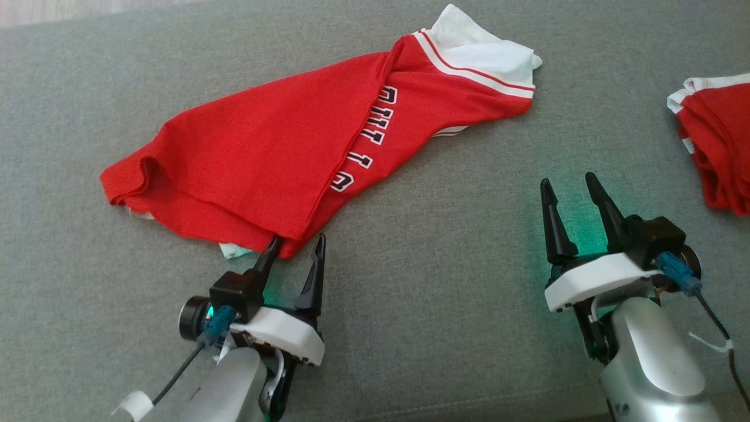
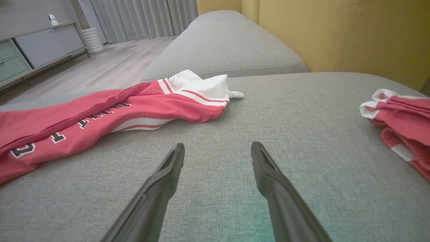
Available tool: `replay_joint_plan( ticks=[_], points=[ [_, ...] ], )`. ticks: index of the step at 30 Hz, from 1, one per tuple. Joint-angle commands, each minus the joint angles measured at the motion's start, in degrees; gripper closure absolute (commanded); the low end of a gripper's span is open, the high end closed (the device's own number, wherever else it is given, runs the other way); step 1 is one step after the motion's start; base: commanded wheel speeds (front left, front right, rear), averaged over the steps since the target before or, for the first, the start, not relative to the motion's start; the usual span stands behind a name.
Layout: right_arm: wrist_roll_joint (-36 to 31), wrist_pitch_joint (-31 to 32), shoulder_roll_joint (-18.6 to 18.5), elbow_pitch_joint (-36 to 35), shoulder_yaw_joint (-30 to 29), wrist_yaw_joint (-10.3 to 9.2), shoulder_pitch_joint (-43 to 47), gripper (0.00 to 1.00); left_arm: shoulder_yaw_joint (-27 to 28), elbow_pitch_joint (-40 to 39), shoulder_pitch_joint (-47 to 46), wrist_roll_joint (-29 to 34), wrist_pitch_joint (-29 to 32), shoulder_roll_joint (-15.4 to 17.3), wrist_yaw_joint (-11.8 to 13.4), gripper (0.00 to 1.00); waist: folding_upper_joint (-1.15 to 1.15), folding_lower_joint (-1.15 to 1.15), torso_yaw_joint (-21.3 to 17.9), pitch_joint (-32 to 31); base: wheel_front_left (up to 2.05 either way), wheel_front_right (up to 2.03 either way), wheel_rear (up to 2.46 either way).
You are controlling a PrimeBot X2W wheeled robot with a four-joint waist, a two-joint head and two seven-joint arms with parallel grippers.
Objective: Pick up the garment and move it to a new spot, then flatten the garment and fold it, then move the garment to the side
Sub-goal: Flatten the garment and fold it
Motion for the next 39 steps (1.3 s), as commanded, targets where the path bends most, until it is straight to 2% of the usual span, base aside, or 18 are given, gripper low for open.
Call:
replay_joint_plan(
  ticks=[1, 8, 12, 14, 15, 16, 21, 29, 32, 39],
  points=[
    [0.4, -0.2, 0.7, -2.0, 1.2, 0.20, -1.0, 0.00, 1.8, -1.1, -1.7, -0.3, -0.3, 0.4, 0.4, 0.00, 0.00, 0.00, -0.1, 0.0, 0.00, 0.00, 0.00],
    [1.6, -0.2, 0.7, -2.0, 1.9, 0.20, -0.9, 0.00, 2.7, -6.4, -1.0, -1.2, -0.3, 0.4, -0.3, 0.00, 0.00, 0.00, 0.4, 0.2, 0.00, 0.00, 0.00],
    [1.9, -0.2, 0.7, -1.7, 2.5, 0.20, -0.9, 0.00, 2.5, -6.8, -0.6, -1.5, -0.3, 0.4, -0.8, 0.01, 0.00, 0.00, 0.7, 0.1, 0.00, 0.00, 0.00],
    [2.0, -0.2, 0.7, -1.6, 2.7, 0.20, -1.1, 0.00, 2.5, -6.5, -0.9, -1.8, -0.3, 0.4, -1.2, 0.43, 0.00, 0.00, 0.8, 0.1, 0.00, 0.00, 0.00],
    [2.0, -0.2, 0.7, -1.6, 2.8, 0.20, -1.2, 0.00, 2.6, -6.5, -1.1, -1.9, -0.3, 0.4, -1.3, 0.93, 0.00, 0.00, 0.8, 0.1, 0.00, 0.00, 0.00],
    [2.0, -0.2, 0.7, -1.5, 2.8, 0.20, -1.2, 0.00, 3.0, -6.5, -1.3, -2.1, -0.3, 0.4, -1.2, 1.00, 0.00, 0.00, 0.8, 0.0, 0.00, 0.00, 0.00],
    [1.6, -0.2, 0.7, -1.2, 1.1, 0.20, -0.6, 0.00, 4.5, -8.2, -0.7, -3.3, -0.3, 0.4, -1.0, 1.00, 0.00, 0.00, 2.4, -1.5, 0.00, 0.00, 0.00],
    [1.3, -0.2, 0.7, -0.5, -3.8, 0.20, 3.5, 0.00, 6.9, -14.6, 7.5, -3.3, -0.3, 0.4, -1.2, 1.00, 0.00, 0.00, 9.1, -6.6, 0.00, 0.00, 0.00],
    [1.6, -0.2, 0.7, 0.0, -4.6, 0.20, 4.4, 0.00, 7.9, -14.7, 11.0, -3.1, -0.3, 0.4, -1.3, 1.00, 0.00, 0.00, 11.0, -8.3, 0.00, 0.00, 0.00],
    [2.0, -0.2, 0.7, 0.6, -4.6, 0.20, 4.8, 0.00, 11.1, -12.2, 15.0, -2.6, -0.3, 0.4, -0.7, 1.00, 0.00, 0.00, 12.0, -9.5, 0.00, 0.00, 0.00]
  ],
)
